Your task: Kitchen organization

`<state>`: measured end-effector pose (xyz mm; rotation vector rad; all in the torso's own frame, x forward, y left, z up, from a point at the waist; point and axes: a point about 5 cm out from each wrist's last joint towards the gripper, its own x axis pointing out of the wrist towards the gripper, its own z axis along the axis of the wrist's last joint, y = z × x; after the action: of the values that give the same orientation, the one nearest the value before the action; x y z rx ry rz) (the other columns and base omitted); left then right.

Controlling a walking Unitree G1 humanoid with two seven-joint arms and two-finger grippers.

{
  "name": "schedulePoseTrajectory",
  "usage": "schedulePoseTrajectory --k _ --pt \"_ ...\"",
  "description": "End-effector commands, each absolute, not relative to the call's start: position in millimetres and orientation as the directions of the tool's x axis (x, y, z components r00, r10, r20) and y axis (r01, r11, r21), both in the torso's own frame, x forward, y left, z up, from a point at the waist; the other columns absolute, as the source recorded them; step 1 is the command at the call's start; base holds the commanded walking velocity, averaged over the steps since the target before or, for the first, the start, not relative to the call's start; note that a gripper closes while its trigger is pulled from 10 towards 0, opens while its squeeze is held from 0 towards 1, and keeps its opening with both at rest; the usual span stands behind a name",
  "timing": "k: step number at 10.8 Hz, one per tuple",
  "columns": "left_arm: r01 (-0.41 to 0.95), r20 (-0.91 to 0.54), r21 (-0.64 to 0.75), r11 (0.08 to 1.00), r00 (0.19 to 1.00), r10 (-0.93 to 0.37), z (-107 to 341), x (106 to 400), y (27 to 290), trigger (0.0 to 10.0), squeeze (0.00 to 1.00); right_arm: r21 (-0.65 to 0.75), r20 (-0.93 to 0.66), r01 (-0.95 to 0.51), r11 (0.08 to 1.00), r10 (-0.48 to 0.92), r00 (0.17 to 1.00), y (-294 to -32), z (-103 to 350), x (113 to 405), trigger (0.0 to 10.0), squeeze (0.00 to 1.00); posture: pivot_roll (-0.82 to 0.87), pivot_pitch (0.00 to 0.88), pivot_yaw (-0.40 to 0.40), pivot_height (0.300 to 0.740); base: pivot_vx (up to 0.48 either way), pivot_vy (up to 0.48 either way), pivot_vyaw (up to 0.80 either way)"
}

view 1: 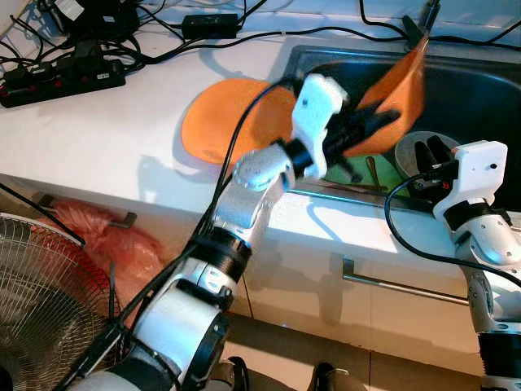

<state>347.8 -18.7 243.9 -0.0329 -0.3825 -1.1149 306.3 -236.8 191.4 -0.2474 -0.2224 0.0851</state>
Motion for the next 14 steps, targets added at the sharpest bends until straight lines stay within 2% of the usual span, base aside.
schedulePoseTrajectory --k 1,4,7,11,12,14 --pt "0.891 0.329 0.14 0.431 0.369 -0.869 242 343 -27 10.0 0.0 -0.252 0.192 -0.058 0.966 0.109 0.975 -237 187 304 10.0 0.0 -0.05 0.16 0.102 0.74 0.0 0.0 0.0" --pt "0.905 0.285 0.118 0.408 0.363 -0.887 229 341 -30 10.0 0.0 -0.259 0.189 -0.039 0.965 0.09 0.978 -243 187 303 10.0 0.0 -0.05 0.16 0.104 0.74 0.0 0.0 0.0" --pt "0.889 0.229 0.083 0.45 0.422 -0.877 213 342 -29 10.0 0.0 -0.254 0.187 -0.044 0.966 0.094 0.978 -242 186 303 10.0 0.0 -0.05 0.163 0.104 0.74 0.0 0.0 0.0" --pt "0.877 0.202 0.054 0.478 0.459 -0.865 202 343 -26 10.0 0.0 -0.248 0.192 -0.057 0.967 0.107 0.976 -237 186 304 10.0 0.0 -0.04 0.164 0.103 0.74 0.0 0.0 0.0" --pt "0.876 0.198 0.048 0.479 0.462 -0.865 199 343 -26 10.0 0.88 -0.248 0.191 -0.059 0.967 0.109 0.976 -236 185 304 10.0 0.0 -0.04 0.163 0.102 0.74 0.0 0.0 0.0" --pt "0.876 0.198 0.048 0.479 0.462 -0.865 199 343 -26 10.0 0.88 -0.248 0.191 -0.059 0.967 0.109 0.976 -236 185 304 10.0 0.0 -0.04 0.163 0.102 0.74 0.0 0.0 0.0"
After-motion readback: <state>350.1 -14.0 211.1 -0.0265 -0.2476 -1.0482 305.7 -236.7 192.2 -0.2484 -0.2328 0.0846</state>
